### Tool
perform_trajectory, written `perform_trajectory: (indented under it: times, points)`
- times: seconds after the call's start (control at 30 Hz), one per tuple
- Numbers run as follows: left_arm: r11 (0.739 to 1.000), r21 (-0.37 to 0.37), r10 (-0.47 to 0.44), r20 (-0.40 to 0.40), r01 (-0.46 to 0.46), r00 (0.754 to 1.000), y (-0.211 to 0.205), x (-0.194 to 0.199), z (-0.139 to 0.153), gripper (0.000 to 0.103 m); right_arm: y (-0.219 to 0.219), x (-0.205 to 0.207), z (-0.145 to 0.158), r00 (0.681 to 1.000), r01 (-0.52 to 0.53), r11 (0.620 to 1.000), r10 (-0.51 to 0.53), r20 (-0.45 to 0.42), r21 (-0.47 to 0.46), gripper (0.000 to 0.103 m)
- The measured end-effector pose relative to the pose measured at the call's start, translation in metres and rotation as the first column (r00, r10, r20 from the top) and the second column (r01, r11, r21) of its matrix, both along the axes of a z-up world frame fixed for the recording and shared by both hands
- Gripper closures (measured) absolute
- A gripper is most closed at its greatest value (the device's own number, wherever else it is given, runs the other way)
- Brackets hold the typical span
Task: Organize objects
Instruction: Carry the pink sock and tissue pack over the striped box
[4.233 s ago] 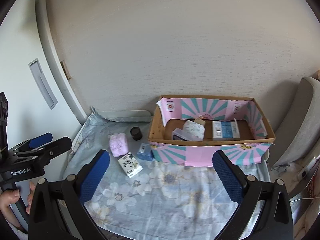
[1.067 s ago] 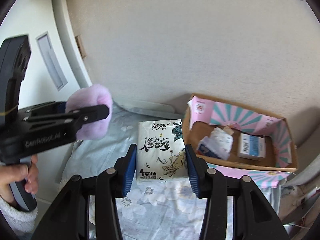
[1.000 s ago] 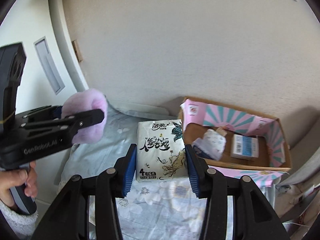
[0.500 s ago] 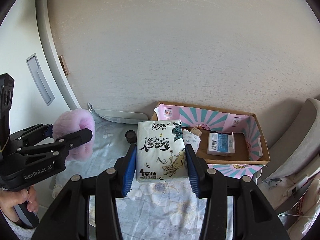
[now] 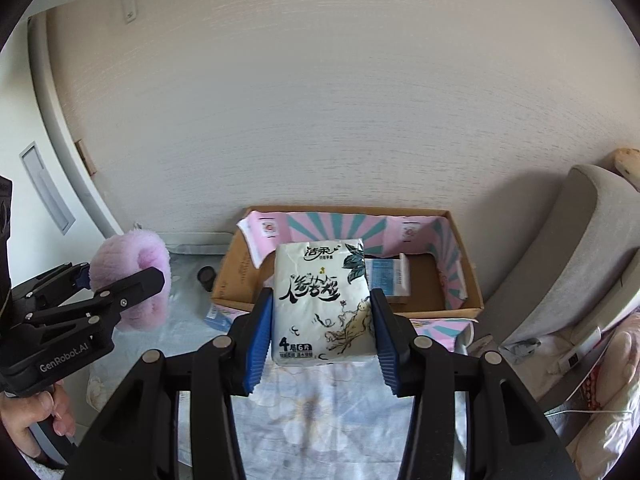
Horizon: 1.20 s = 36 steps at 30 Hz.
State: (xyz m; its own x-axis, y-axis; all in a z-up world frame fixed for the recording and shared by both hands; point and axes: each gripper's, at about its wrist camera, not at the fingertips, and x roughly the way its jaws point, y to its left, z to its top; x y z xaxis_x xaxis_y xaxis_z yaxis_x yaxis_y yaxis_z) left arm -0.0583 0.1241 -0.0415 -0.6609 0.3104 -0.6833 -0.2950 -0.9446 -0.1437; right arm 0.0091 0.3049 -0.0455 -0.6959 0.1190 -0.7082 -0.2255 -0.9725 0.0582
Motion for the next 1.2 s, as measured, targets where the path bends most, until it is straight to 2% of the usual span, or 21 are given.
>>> perform_trajectory:
  times: [0.27, 0.63, 1.03, 1.2]
  points:
    - [1.000, 0.010, -0.023, 0.006, 0.023, 1.000, 0.040, -0.003, -0.003, 0.056, 0.037, 0.010, 0.001, 1.000, 0.027, 1.000, -0.027, 0.003, 0.002, 0.060]
    - [0.999, 0.006, -0.033, 0.041, 0.033, 0.999, 0.073, -0.016, -0.010, 0.056, 0.077, 0.009, -0.006, 0.998, 0.059, 0.998, -0.058, 0.029, -0.013, 0.060]
    - [1.000, 0.002, 0.001, 0.087, -0.002, 0.996, 0.088, -0.073, -0.019, 0.056, 0.117, -0.041, -0.017, 0.996, 0.040, 0.999, -0.038, 0.085, -0.026, 0.060]
    - [1.000, 0.003, 0.025, 0.131, -0.025, 0.991, 0.086, -0.106, -0.032, 0.056, 0.127, -0.069, -0.024, 0.994, 0.019, 1.000, -0.017, 0.106, -0.022, 0.060]
